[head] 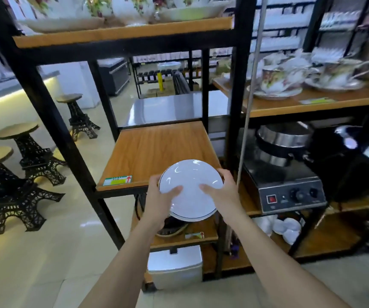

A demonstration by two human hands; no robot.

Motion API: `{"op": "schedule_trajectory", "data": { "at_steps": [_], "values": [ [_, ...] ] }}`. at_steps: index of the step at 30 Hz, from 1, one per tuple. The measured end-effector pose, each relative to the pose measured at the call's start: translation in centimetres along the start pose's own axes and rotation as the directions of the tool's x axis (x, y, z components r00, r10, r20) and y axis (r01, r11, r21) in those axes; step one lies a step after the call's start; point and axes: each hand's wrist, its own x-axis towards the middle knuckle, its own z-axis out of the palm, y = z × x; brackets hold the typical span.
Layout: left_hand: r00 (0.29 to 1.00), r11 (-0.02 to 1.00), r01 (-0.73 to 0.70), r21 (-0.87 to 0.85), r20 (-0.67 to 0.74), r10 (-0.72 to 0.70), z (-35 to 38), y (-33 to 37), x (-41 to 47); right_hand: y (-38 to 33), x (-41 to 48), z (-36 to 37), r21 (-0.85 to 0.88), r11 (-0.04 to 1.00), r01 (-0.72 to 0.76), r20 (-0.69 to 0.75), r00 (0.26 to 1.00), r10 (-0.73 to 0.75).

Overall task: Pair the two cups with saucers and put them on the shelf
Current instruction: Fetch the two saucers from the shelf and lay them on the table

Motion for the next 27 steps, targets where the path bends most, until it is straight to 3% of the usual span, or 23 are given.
{"op": "schedule_trajectory", "data": {
  "at_steps": [5,9,17,22,27],
  "values": [
    [0.973,1.0,-0.009,-0.01,0.232,0.011,5.5,0.7,-5.0,-0.1,-6.7,-6.9,0.002,1.0,-0.007,-0.275,0.961,0.008],
    [0.889,0.998,-0.056,0.023,0.457,0.039,11.1,-0.6,-11.3,0.7,-14.7,-13.5,0.022,0.999,-0.031,-0.493,0.869,0.037],
    [0.572,0.998,-0.004,0.066,0.818,-0.052,23.1,-2.4,-28.7,1.8,-34.3,-26.5,0.095,0.994,-0.062,-0.852,0.511,0.113],
    [0.36,0.996,-0.011,0.092,0.929,-0.082,29.3,-2.5,-40.9,2.6,-45.8,-33.1,0.092,0.993,-0.072,-0.954,0.28,0.109],
    [0.198,0.988,-0.016,0.153,0.969,-0.147,35.2,-3.0,-52.4,3.7,-55.6,-40.1,0.103,0.993,-0.058,-0.99,0.093,0.109]
  ]
}}
